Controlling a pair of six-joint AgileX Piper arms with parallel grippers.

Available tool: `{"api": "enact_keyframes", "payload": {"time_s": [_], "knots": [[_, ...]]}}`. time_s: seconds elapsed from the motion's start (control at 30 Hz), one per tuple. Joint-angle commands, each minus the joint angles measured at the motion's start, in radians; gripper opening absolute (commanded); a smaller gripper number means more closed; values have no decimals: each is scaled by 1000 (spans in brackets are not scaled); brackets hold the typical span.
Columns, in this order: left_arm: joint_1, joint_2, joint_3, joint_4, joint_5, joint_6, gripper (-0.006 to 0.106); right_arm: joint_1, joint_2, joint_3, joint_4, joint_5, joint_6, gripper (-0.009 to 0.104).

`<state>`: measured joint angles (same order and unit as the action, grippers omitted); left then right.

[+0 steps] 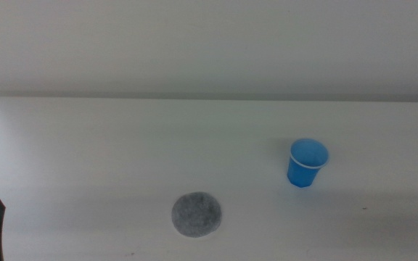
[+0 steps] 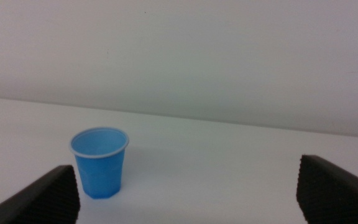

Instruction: Place an empty cup on a cup mat.

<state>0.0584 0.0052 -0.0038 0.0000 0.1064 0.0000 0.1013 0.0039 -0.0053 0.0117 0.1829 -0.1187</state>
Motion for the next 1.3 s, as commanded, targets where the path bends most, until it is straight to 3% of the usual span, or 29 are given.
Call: {"api": "enact_keyframes", "payload": {"time_s": [0.0,0.23,0.5,0.63,1.0,1.13,1.27], "knots": [[-8,-42,41,0,-12,0,94,-2,-29,7,3,46,-5,93],[-8,-42,41,0,-12,0,94,48,238,-195,11,128,47,93],[-8,-42,41,0,-12,0,94,205,765,-643,6,594,111,93],[-8,-42,41,0,-12,0,94,238,940,-808,29,689,166,93],[-8,-42,41,0,-12,0,94,196,1294,-1102,65,726,219,93],[-8,-42,41,0,-12,0,94,164,1418,-1181,30,772,290,93],[-8,-42,41,0,-12,0,94,148,1523,-1230,40,785,332,93]]}}
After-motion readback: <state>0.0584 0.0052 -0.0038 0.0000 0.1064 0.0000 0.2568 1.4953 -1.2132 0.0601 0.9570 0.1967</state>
